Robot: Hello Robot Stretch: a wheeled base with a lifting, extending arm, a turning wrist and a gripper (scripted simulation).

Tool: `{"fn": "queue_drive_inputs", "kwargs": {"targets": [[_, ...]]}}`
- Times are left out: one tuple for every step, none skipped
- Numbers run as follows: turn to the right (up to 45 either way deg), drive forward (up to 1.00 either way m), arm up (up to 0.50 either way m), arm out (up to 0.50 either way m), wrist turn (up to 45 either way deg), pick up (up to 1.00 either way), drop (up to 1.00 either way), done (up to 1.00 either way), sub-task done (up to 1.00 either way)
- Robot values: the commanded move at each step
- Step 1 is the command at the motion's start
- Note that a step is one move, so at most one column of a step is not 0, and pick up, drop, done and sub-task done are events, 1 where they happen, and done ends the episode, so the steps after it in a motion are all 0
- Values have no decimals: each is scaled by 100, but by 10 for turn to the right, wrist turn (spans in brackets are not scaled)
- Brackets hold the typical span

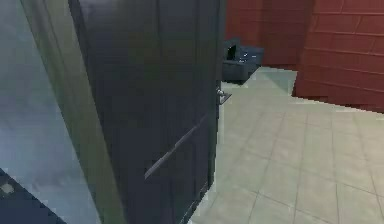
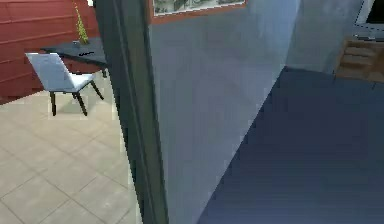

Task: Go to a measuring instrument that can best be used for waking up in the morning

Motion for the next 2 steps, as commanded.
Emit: {"fn": "queue_drive_inputs", "kwargs": {"targets": [[-450,0,0,0,0,0,0,0,0],[-240,0,0,0,0,0,0,0,0]]}}
